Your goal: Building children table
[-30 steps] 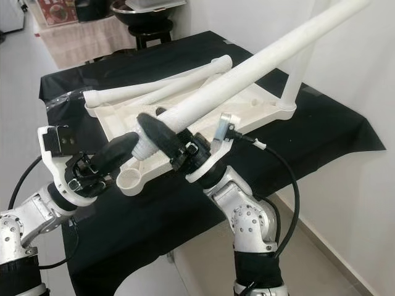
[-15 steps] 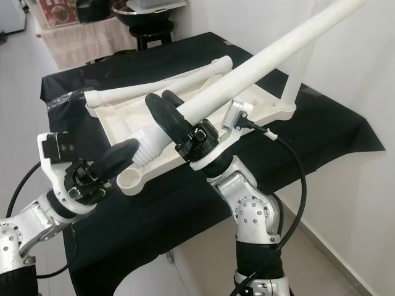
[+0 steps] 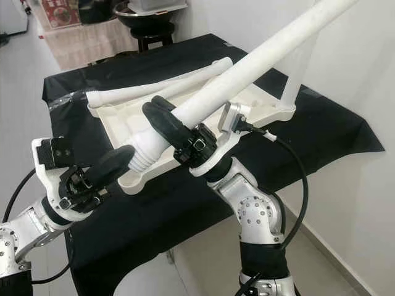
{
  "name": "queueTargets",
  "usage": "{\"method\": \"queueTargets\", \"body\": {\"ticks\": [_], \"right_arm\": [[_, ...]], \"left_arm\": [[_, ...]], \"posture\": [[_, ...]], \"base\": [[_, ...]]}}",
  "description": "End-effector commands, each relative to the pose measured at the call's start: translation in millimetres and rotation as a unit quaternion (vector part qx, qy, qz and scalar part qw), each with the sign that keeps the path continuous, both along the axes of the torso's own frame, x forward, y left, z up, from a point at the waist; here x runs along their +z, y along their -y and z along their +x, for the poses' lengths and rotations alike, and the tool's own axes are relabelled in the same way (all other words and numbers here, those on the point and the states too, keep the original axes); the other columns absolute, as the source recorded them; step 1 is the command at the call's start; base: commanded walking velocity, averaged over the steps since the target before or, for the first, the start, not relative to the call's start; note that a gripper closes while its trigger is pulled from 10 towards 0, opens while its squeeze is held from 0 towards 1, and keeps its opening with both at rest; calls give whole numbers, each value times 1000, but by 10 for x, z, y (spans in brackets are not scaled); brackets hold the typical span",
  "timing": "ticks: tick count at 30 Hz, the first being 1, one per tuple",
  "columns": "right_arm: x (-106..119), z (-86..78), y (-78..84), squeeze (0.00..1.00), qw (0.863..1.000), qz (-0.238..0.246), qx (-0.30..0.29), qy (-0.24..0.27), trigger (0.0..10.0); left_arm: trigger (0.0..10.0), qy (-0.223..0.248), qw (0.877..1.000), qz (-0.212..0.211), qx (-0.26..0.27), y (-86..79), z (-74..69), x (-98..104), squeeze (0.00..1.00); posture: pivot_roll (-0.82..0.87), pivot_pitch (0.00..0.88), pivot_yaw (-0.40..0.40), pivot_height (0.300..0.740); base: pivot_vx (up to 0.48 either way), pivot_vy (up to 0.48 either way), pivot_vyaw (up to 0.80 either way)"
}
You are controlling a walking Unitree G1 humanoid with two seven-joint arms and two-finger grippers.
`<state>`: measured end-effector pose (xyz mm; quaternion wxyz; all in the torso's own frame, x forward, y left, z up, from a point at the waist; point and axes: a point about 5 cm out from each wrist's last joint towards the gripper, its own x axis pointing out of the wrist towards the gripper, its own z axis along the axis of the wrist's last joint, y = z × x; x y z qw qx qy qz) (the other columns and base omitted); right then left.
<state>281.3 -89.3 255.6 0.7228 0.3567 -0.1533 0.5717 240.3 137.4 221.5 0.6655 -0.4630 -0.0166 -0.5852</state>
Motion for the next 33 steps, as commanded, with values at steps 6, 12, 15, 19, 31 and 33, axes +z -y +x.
{"method": "queueTargets", "body": {"ticks": [6, 12, 15, 19, 31, 33], "right_arm": [[-29, 54, -26, 0, 999, -28, -28, -7, 0], [85, 238, 174, 0, 994, 22, -102, -25, 0], [107, 271, 224, 0, 992, 29, -117, -27, 0], [196, 381, 463, 0, 982, 50, -178, -28, 0], [-74, 475, 397, 0, 955, -102, -279, -25, 10000], [-276, 464, 296, 0, 938, -167, -302, -27, 10000]], "left_arm": [[10000, -14, 999, 24, 32, -33, 47, -75, 1000], [10000, -89, 989, 64, 102, -292, 158, -410, 1000], [10000, -99, 986, 69, 115, -358, 161, -455, 1000], [10000, -123, 973, 88, 173, -679, 141, -592, 1000], [10000, -134, 840, 319, 418, -902, 470, -736, 67], [10000, -93, 802, 361, 467, -754, 560, -640, 0]], "posture": [[-56, 104, 53, 740], [-53, 105, 54, 740], [-53, 108, 56, 740], [-52, 111, 55, 740], [-49, 116, 35, 740], [-58, 122, 32, 740]], "base": [[0, 0, 0], [0, 0, 0], [0, 0, 0], [0, 0, 0], [0, 0, 0], [0, 0, 0]]}}
